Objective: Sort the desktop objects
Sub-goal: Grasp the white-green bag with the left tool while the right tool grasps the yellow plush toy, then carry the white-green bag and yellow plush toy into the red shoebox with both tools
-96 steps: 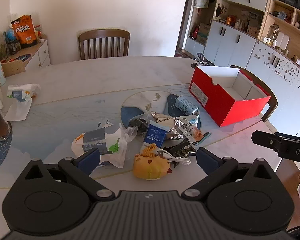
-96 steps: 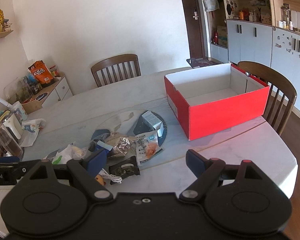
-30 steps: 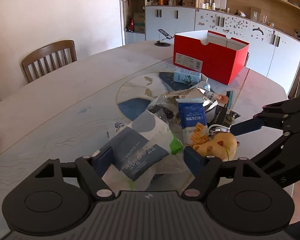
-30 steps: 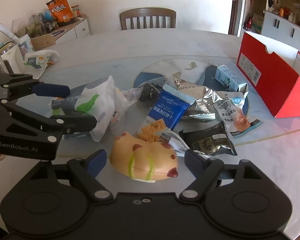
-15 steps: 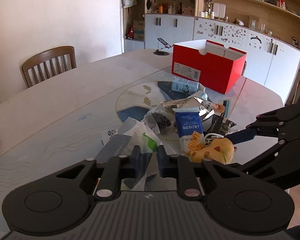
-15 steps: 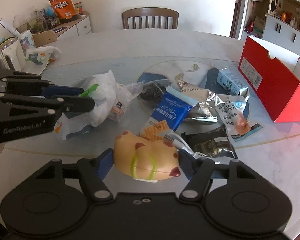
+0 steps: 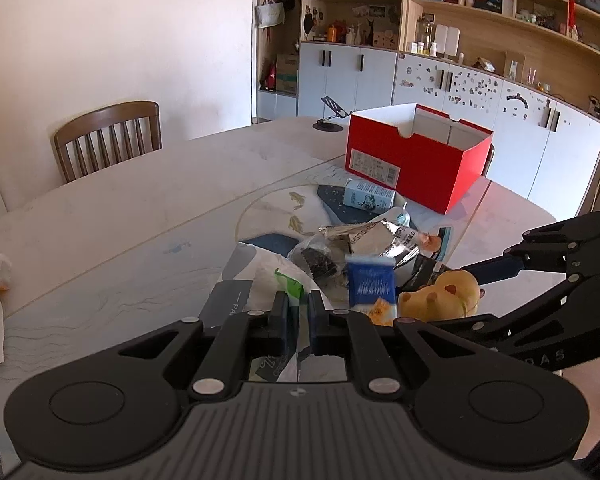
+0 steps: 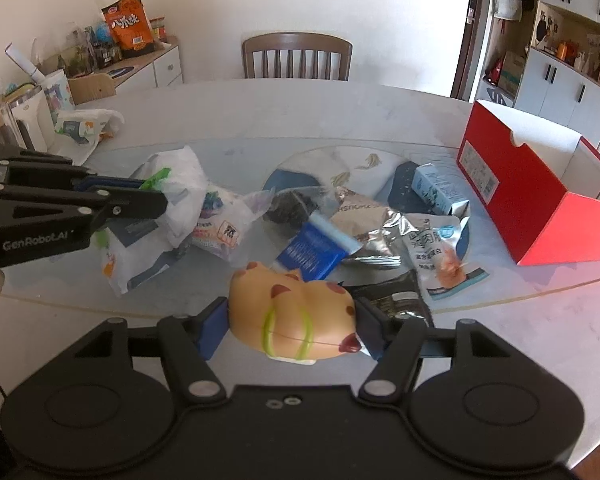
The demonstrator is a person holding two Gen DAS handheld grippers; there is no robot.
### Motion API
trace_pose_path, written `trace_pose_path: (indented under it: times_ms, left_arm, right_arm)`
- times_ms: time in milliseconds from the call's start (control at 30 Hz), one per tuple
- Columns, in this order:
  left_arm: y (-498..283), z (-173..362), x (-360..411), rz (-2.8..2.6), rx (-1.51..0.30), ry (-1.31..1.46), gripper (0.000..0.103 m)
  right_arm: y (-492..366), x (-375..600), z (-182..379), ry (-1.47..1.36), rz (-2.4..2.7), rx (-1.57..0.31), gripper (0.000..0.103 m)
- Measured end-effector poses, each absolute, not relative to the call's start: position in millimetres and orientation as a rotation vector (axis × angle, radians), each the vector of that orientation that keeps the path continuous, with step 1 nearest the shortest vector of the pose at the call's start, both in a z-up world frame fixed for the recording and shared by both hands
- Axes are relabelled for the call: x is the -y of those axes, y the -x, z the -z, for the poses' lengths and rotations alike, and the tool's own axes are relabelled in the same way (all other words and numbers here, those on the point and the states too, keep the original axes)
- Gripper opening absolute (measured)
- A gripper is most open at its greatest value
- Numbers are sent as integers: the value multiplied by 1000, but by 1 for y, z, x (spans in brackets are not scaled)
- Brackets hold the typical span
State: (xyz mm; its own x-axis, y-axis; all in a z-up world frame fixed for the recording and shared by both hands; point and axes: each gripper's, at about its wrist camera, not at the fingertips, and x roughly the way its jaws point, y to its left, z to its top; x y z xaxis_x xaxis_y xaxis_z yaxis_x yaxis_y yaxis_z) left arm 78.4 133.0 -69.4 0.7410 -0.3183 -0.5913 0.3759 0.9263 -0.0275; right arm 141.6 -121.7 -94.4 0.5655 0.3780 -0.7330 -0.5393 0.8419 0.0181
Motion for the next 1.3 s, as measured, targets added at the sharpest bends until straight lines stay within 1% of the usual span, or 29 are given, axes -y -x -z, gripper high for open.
trace_pose_path:
  times_ms: [300,600,867,1300]
  left_arm:
    - [-68,48,-122,351,-636,-81,8]
    - [-71,21,-84,328,-644,-76,8]
    - [-94,2,-32,320,-644,-73,8]
    - [-154,-16,62,352,-641,-101,8]
  right_arm:
    - [-144,136,75,199,-580,-773,66]
    - [-164,166,50,202,-629,-754,66]
    - [-203,210,32,213,-651,-742,66]
    - [-275,287,12,187,-666,-702,66]
